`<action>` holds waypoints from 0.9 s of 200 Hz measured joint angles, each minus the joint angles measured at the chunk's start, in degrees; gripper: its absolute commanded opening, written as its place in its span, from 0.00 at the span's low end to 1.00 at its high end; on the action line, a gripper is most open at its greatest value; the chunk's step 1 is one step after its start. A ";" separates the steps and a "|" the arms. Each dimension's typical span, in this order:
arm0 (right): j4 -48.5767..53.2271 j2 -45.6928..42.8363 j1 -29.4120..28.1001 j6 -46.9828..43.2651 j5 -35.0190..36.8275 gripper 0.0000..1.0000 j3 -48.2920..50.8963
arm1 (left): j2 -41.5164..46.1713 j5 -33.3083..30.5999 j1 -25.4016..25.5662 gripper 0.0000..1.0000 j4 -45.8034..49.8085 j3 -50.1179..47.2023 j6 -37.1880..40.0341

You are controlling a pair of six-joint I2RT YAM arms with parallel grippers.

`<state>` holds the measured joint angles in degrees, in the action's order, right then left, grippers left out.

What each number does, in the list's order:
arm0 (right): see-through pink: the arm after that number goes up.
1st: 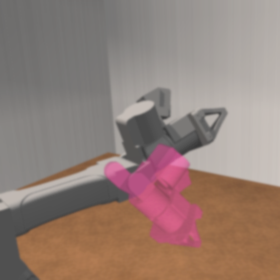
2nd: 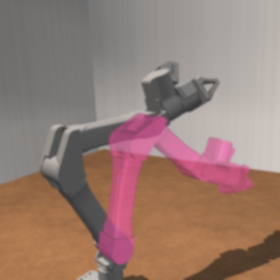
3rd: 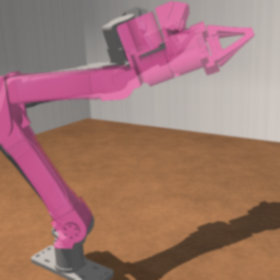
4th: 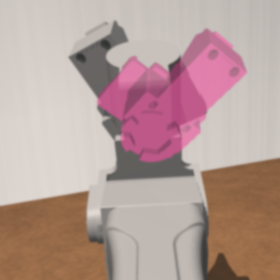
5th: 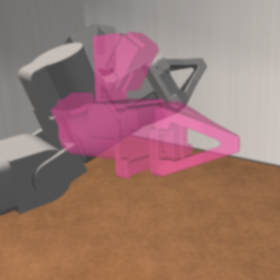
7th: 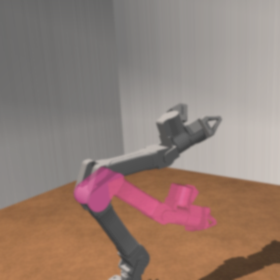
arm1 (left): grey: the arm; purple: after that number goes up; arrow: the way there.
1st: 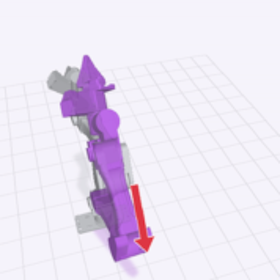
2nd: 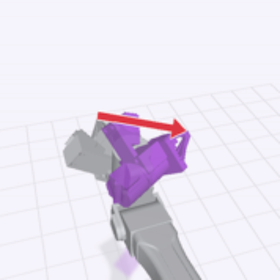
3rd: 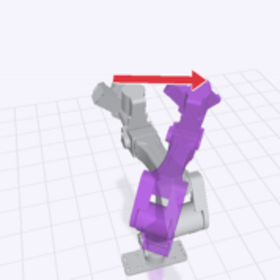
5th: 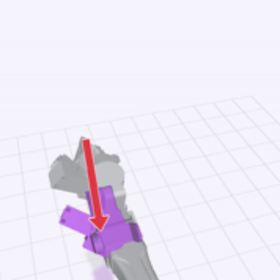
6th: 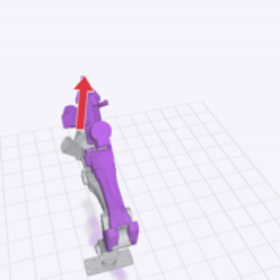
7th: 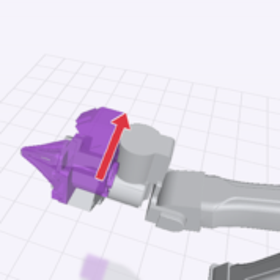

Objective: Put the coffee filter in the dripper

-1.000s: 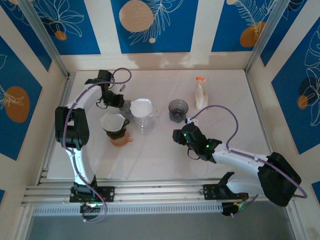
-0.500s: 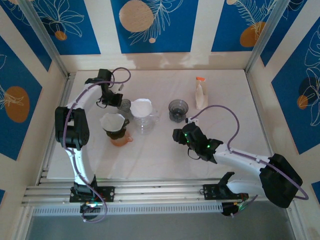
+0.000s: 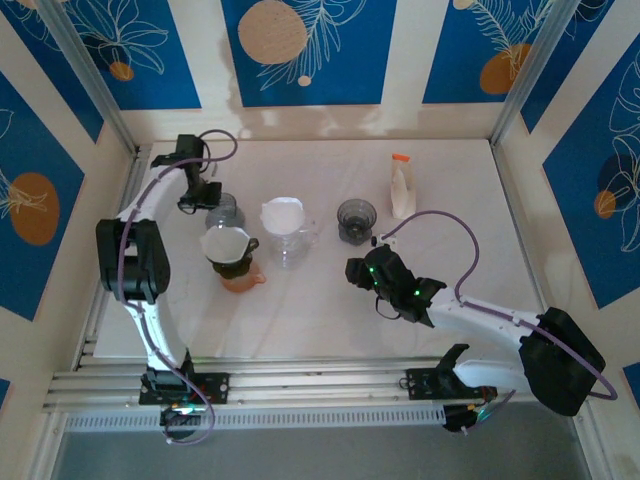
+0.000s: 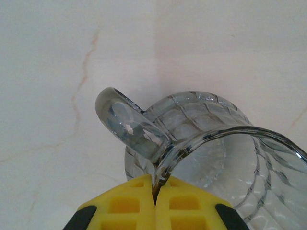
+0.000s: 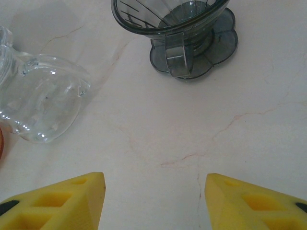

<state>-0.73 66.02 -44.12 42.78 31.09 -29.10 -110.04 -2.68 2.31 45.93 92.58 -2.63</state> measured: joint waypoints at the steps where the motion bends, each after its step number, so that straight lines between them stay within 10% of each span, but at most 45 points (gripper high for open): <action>1: 0.00 0.00 0.00 0.00 0.00 0.58 0.00 | 0.11 -0.09 -0.07 0.01 0.00 -0.04 -0.07; 180: 0.15 -2.78 0.00 -0.07 -0.24 0.58 0.04 | 34.84 -10.43 -11.28 0.03 0.11 -27.96 -8.96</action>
<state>-0.58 63.24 -44.12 42.72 30.85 -29.06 -75.20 -13.10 -8.97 46.04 64.62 -11.60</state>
